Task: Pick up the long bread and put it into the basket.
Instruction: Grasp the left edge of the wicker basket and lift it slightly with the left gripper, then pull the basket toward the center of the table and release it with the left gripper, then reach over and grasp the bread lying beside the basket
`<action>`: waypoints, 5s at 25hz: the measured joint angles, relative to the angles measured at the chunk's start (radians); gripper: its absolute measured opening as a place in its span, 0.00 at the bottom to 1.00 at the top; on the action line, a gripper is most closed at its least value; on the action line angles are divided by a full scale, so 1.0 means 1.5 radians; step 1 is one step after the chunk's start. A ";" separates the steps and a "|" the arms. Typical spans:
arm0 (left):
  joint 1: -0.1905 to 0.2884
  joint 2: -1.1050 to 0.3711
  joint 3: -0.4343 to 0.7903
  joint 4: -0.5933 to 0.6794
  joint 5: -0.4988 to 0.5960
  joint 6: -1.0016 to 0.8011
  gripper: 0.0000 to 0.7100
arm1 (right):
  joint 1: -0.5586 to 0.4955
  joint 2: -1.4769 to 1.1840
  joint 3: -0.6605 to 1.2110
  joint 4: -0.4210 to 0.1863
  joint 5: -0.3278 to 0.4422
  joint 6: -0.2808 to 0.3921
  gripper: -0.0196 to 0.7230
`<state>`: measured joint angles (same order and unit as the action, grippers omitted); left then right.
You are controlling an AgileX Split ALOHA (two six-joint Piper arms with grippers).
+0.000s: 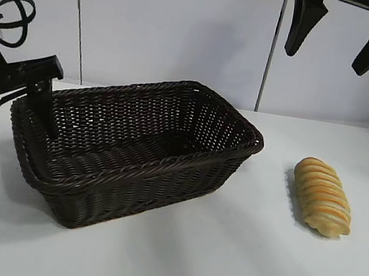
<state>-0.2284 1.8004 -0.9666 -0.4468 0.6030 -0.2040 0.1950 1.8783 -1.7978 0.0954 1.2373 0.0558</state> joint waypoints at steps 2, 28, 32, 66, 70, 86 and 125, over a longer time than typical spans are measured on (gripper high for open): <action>0.000 0.005 0.000 0.000 -0.005 0.000 0.88 | 0.000 0.000 0.000 0.001 0.000 0.000 0.96; 0.000 0.005 0.000 -0.003 -0.022 0.000 0.54 | 0.000 0.000 0.000 0.001 0.001 0.000 0.96; 0.000 0.005 0.000 -0.010 -0.024 -0.002 0.40 | 0.000 0.000 0.000 0.001 0.001 0.000 0.96; 0.001 0.042 -0.312 -0.032 0.244 0.173 0.14 | 0.000 0.000 0.000 0.001 0.000 0.000 0.96; -0.001 0.086 -0.354 -0.022 0.260 0.175 0.14 | 0.000 0.000 0.000 0.001 0.000 0.000 0.96; -0.031 0.201 -0.379 0.002 0.237 0.176 0.14 | 0.000 0.000 0.000 0.002 0.001 0.000 0.96; -0.029 0.010 -0.380 0.157 0.334 0.082 0.93 | 0.000 0.000 0.000 0.002 0.000 0.000 0.96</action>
<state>-0.2725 1.8161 -1.5361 -0.2109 1.1044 -0.0803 0.1950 1.8783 -1.7978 0.0982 1.2366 0.0558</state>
